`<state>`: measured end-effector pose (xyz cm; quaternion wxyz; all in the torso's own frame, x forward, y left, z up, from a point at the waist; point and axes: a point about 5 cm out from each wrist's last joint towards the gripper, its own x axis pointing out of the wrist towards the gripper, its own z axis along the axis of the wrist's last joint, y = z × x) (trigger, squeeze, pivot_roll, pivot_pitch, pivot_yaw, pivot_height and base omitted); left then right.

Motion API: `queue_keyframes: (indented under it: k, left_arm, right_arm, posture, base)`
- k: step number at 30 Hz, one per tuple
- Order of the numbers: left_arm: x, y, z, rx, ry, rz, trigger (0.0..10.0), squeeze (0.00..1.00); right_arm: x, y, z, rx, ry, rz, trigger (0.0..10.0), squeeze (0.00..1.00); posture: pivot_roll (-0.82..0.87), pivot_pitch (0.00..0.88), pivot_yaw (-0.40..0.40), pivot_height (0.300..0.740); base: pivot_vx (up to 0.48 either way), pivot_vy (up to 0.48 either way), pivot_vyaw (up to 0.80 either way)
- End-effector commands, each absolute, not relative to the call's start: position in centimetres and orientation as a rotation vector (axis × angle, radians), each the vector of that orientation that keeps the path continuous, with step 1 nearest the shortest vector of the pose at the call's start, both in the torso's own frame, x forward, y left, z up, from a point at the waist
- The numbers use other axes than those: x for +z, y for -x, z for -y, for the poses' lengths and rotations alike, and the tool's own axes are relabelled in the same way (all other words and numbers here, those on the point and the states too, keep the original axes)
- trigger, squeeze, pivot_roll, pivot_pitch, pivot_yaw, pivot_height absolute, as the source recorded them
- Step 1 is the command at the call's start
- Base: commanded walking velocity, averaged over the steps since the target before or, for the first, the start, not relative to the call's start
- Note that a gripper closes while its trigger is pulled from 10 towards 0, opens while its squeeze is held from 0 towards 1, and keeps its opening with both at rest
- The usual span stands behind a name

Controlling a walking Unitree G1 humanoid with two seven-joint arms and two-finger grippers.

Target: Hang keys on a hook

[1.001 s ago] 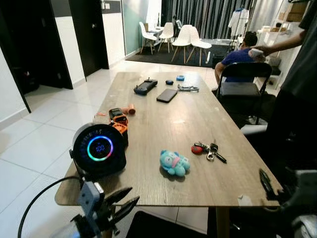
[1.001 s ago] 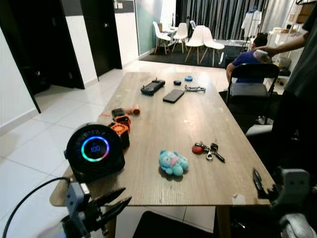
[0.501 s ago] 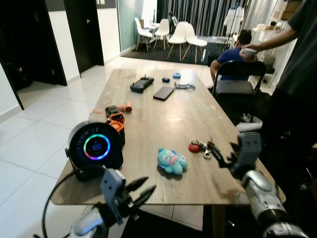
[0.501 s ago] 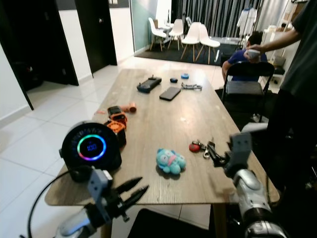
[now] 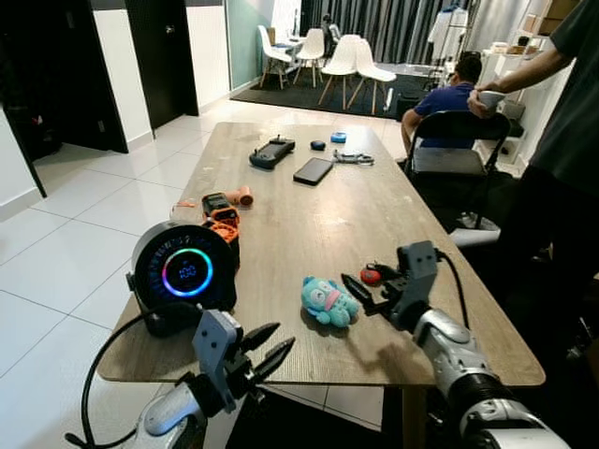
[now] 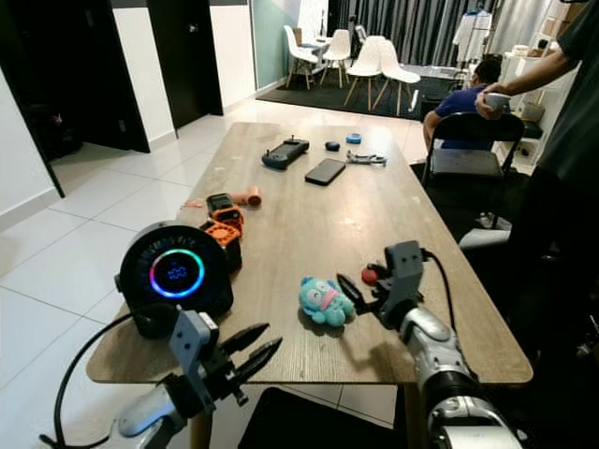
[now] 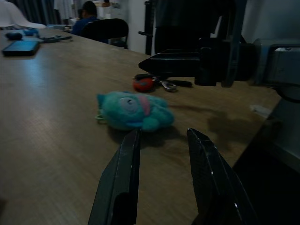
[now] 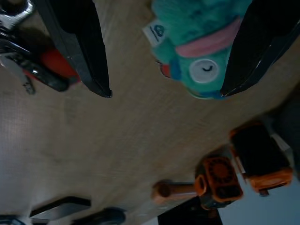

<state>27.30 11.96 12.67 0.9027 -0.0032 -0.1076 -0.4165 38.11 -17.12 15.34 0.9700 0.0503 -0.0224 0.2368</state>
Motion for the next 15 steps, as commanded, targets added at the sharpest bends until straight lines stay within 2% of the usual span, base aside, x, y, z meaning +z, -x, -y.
queue_keyframes:
  k: [1,8,9,12,13,15]
  left_arm:
    - [12.6,-27.3,-11.8,-0.856,0.005,0.228,10.0,0.00]
    - [12.8,-27.4,-11.7,-0.835,0.008,0.239,10.0,0.00]
    - [12.8,-27.4,-11.6,-0.831,0.011,0.239,10.0,0.00]
    - [12.8,-27.4,-11.6,-0.829,0.013,0.239,10.0,0.00]
    - [12.8,-27.4,-11.6,-0.823,0.013,0.238,10.0,0.00]
    - [12.8,-27.4,-11.6,-0.823,0.013,0.238,10.0,0.00]
  right_arm:
    - [15.2,-38.1,16.9,0.491,-0.114,0.040,10.0,1.00]
    - [14.8,-38.3,15.6,0.533,-0.105,-0.001,10.0,1.00]
    - [14.7,-38.3,15.5,0.534,-0.103,-0.013,10.0,0.35]
    - [14.7,-38.4,15.4,0.535,-0.104,-0.019,10.0,0.35]
    - [14.7,-38.5,15.4,0.519,-0.129,-0.029,10.0,0.00]
    - [14.7,-38.5,15.4,0.519,-0.129,-0.029,10.0,0.00]
  posture:
    - [0.03,0.124,-0.034,0.740]
    - [0.04,0.123,-0.042,0.740]
    - [0.04,0.122,-0.045,0.740]
    - [0.04,0.122,-0.045,0.740]
    - [0.05,0.122,-0.047,0.740]
    - [0.05,0.122,-0.047,0.740]
  base:
    - [0.000,0.000,0.00]
    - [0.000,0.000,0.00]
    - [0.000,0.000,0.00]
    - [0.000,0.000,0.00]
    - [0.000,0.000,0.00]
    - [0.000,0.000,0.00]
